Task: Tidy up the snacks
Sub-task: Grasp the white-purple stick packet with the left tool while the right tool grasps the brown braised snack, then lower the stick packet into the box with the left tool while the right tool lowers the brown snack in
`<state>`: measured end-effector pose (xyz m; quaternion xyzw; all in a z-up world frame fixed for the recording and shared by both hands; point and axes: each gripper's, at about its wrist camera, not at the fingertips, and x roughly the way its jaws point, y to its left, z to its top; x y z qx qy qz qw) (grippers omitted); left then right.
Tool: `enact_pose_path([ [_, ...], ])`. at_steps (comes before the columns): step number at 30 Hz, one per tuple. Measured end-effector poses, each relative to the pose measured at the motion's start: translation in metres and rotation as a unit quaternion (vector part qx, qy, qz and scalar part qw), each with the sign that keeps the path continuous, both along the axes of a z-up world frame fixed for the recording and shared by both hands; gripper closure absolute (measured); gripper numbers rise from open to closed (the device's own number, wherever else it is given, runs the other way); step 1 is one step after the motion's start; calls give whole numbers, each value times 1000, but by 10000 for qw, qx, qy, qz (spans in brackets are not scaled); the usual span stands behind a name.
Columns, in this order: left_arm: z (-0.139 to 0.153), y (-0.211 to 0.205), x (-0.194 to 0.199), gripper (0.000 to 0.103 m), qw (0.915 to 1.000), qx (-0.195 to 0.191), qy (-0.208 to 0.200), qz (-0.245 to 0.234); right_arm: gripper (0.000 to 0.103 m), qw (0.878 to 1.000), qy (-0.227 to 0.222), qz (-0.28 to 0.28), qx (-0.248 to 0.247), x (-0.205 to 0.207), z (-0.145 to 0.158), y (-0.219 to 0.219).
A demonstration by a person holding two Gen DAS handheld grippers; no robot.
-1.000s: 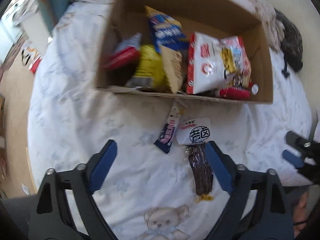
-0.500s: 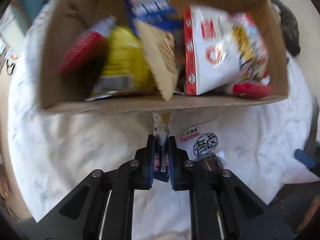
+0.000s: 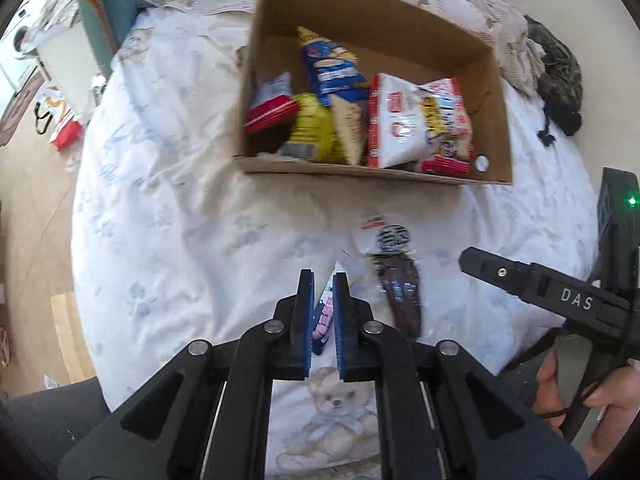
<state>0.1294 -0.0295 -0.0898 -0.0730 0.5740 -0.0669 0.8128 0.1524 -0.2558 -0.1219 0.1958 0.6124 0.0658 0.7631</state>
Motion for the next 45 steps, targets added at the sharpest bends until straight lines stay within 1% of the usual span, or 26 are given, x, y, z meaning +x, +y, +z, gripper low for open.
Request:
enact_pose_path([
  [2,-14,7,3,95,9999,46,108,109,11,10000,16,-58,-26,2,-2,0],
  [3,-24,8,8,93,9995,24,287,144,11,9999,29,-110,3,2,-2,-3],
  [4,-34,5,13,79,9988,6,453,185,11,9998,42,-169,57,1,-2,-5],
  [5,-48,4,16,57,9969,-88,753,230,11,9998,43,-198,73,2,-2,-7],
  [6,-59,3,17,52,9952,-195,929,229,11,9997,38,-216,69,1,-2,-8],
  [7,-67,0,18,51,9944,-224,1009,221,11,9998,33,-213,59,1,-2,-9],
  [9,-82,-12,19,51,9942,38,1072,21,11,9998,37,-199,44,1,-2,-12],
  [10,-89,-21,22,51,9939,261,1056,-173,11,9998,45,-206,26,0,-3,-14],
  [11,-94,-28,23,54,9935,415,1011,-313,11,9997,56,-222,7,1,-4,-16],
  [12,-97,-34,25,66,9930,511,957,-463,11,9997,77,-252,-8,1,-5,-19],
  [13,-98,-42,26,90,9916,548,925,-723,11,9995,101,-291,-8,0,-6,-23],
  [15,-92,-49,27,90,9911,498,896,-854,11,9992,151,-356,17,0,-8,-28],
  [20,-56,-40,21,90,9969,189,621,-439,11,9996,279,-76,57,-1,-15,-16],
  [24,-23,-21,12,90,9988,372,316,-3,11,9987,445,237,-35,6,-26,9],
  [26,-3,-9,8,90,9994,153,166,266,11,9973,465,498,-273,8,-32,27],
  [28,12,3,2,90,9989,255,-106,391,11,9922,520,955,-616,8,-40,52],
  [29,14,9,1,90,9983,298,-180,477,11,9882,552,1236,-720,8,-45,66],
  [31,12,15,-2,90,9974,229,-186,655,11,9781,597,1674,-1083,6,-55,87],
  [32,9,18,-2,90,9973,176,-121,707,11,9717,638,1825,-1360,5,-61,96],
  [34,4,26,-3,90,9969,122,-19,782,11,9641,669,1945,-1682,3,-67,104],
  [36,-1,24,-4,90,9970,63,42,776,11,9642,668,1925,-1695,5,-68,105],
  [38,-1,23,-6,90,9974,97,-13,707,12,9683,712,1819,-1556,8,-71,100],
  [40,2,16,-6,90,9979,176,-113,612,35,9708,567,1719,-1576,10,-68,92],
  [41,4,14,-7,90,9979,201,-149,594,37,9717,529,1708,-1544,11,-67,89],
  [43,5,12,-7,90,9979,226,-185,571,48,9738,531,1702,-1410,12,-63,81],
  [45,3,13,-6,90,9980,142,-133,599,49,9767,515,1707,-1191,9,-56,72],
])
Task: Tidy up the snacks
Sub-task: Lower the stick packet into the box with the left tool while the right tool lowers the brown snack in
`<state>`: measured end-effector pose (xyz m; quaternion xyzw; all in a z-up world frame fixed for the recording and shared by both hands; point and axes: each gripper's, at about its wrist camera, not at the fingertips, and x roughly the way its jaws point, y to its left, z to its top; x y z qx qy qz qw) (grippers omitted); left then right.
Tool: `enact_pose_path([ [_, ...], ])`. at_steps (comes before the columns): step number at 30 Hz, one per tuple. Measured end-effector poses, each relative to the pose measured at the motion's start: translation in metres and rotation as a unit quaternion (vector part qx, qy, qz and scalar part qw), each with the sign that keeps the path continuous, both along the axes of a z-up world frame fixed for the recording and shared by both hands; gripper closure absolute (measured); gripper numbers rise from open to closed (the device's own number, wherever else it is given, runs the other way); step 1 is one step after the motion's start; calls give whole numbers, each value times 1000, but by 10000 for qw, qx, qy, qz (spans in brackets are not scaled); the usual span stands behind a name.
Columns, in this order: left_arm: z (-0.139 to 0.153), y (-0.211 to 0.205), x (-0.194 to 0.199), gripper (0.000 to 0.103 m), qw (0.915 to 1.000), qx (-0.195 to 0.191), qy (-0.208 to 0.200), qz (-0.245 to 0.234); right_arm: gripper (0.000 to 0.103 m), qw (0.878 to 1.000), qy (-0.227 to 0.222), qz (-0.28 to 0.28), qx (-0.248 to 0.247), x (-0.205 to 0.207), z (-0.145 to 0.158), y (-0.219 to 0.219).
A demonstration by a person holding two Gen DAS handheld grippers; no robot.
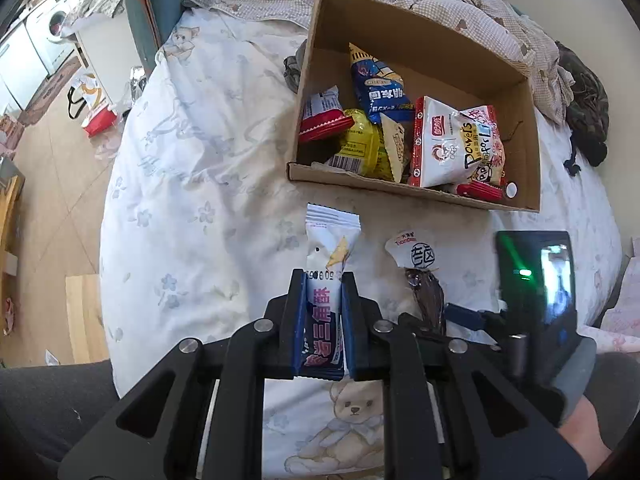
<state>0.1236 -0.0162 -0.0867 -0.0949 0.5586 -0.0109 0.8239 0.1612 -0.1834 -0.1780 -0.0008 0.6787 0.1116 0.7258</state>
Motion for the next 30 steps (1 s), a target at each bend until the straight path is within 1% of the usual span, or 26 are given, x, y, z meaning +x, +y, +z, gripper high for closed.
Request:
enact_pose_path([
  [1,-1,1,0,90,10000,-35,26,15,50,9999,47,5,136,-2,3,-3],
  [4,-2,3,0,90,9999,-52,49,81,50,9996,23,47,287,-11,14,-5],
  [11,1,9,-3,90,9997,122,-66,214,50,9986,-182,80,485,-26,44,-11],
  [14,3,17,-4,90,9993,144,-102,338,50,9974,-280,18,664,-38,59,-16],
  [16,5,22,-5,90,9988,90,-141,468,50,9957,-353,-59,858,-45,70,-22],
  [19,15,37,-9,90,9956,-183,-373,846,50,9883,-705,-153,1341,-46,95,-31],
  [22,32,41,-12,90,9928,-168,-692,965,50,9764,-1211,-185,1777,-50,130,-39],
  [26,59,41,-9,90,9900,-261,-1058,897,50,9626,-1586,-406,2157,-48,162,-53],
  [30,90,34,12,90,9887,-222,-1353,601,50,9560,-1778,-575,2259,-28,183,-47],
])
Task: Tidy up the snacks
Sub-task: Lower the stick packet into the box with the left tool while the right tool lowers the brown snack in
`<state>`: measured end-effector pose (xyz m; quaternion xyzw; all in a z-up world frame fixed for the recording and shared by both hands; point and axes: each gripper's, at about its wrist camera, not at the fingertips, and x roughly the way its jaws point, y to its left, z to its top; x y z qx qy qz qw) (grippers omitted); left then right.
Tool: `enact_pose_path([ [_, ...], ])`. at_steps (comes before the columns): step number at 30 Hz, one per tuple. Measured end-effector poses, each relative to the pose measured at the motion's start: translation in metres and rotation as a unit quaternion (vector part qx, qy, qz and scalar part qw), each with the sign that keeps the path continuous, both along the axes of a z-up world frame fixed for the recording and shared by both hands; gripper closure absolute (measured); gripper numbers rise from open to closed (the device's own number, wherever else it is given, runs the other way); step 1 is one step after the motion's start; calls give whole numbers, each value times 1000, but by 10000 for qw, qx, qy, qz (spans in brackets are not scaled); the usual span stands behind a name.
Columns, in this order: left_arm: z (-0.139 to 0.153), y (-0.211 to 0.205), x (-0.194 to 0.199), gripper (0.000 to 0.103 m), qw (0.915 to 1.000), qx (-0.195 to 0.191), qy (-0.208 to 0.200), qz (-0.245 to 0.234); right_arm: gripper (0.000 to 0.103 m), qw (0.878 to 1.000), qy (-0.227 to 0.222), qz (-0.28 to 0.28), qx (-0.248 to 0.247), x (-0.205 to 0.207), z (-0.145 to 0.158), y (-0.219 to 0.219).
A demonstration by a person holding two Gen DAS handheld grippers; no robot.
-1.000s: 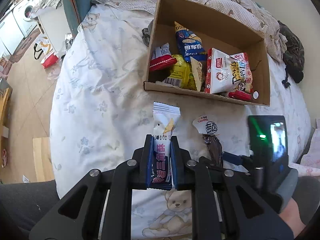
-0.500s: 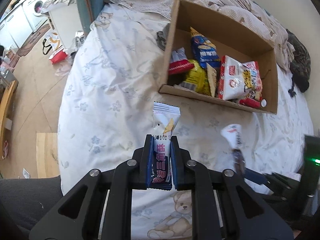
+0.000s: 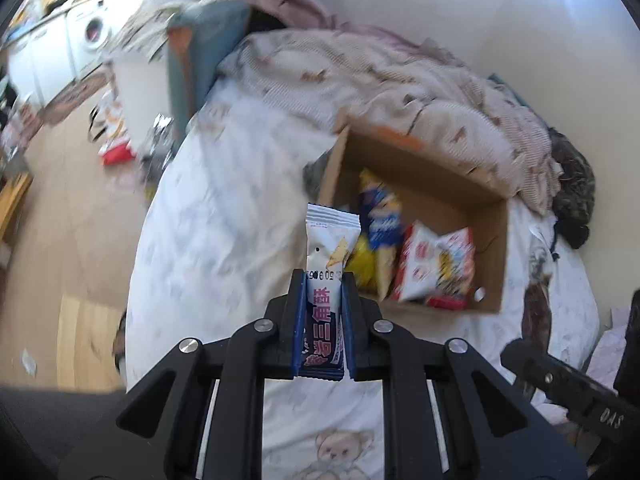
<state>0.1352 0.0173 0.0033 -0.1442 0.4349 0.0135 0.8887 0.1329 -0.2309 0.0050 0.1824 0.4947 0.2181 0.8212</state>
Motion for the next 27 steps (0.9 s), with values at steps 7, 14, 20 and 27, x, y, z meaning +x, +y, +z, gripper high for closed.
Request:
enact_pose_path([
  [7,26,-14,49,90,9981,430,-243,-360,50,9997,-119,-214,45,51,5,0],
  [14,5,-27,100,90,9970,606,-50,-472,50,9987,-127,-499,-26,102,-7,-17],
  [20,-29,-39,122,90,9959,614,160,-652,50,9972,347,-658,-56,137,-40,-16],
  [27,-53,-43,136,89,9957,441,384,-721,49,9950,838,-519,144,155,-69,7],
])
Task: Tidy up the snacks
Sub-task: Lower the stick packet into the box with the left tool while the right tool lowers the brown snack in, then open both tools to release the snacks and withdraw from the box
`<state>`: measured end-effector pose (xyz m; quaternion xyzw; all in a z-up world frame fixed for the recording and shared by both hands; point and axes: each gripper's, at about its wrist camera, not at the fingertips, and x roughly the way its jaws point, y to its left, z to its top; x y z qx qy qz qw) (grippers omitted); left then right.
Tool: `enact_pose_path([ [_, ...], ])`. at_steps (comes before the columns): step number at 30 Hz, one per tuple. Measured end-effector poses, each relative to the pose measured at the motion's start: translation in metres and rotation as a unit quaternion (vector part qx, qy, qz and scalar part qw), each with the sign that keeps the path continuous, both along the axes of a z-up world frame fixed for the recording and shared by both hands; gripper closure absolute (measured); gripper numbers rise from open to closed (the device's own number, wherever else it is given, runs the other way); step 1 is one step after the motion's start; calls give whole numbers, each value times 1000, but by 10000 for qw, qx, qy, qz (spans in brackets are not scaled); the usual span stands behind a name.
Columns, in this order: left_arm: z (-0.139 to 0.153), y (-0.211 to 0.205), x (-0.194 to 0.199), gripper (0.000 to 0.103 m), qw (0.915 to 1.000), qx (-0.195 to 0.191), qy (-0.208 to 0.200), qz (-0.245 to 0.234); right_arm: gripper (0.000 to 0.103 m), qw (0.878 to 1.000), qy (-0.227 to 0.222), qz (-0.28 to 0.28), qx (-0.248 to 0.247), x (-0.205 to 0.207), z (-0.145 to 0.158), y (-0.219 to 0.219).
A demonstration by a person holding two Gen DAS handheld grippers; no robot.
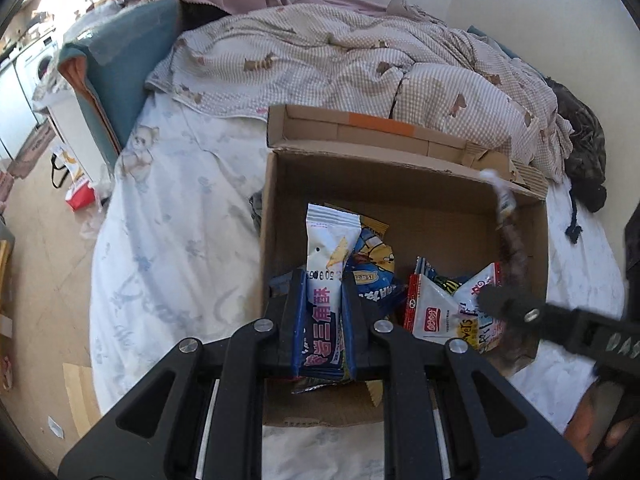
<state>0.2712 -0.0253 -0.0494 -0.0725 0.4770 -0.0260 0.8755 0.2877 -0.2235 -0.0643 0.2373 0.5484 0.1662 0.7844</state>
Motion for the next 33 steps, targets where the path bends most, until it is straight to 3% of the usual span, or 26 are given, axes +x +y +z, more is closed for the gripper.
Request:
enact_pose_path([
  [2,-3,0,3,88,10000,8,58,35,48,9996,160,25,241,4,-10,6],
  [6,-8,8,6,88,9994,-204,146,220,40,9997,107,-13,226,7,-12,14],
  [9,-9,7,4,87,9997,-57,144,195,32,9988,156,-147,440,7,-13,11],
  [11,-7,8,3,66,9997,-54,159,192,24,9984,78,-242,515,4,-9,6],
  [13,-4,7,0,49,9994,-285,133,141,16,9982,-112,-304,505,0,-1,1],
  [14,-2,7,-1,33,9994,-269,110,172,14,9980,-194,-325,514,-2,4,-2],
  [16,4,4,-9,17,9995,-126,-6,274,12,9975,-271,-366,547,-5,9,-7],
  [19,14,0,-19,16,9997,-211,-126,83,12,9978,-382,-347,410,-11,19,-12],
  [25,46,3,-53,16,9965,412,-720,113,10,9963,-728,-449,-59,-39,44,-16],
  [27,53,11,-65,16,9953,463,-828,172,4,9949,-901,-432,-133,-51,52,-17],
  [31,60,24,-93,0,9949,382,-884,300,2,9904,-1273,-399,-354,-78,65,-18],
  [33,60,28,-105,0,9941,501,-904,320,1,9889,-1361,-381,-456,-93,67,-18],
])
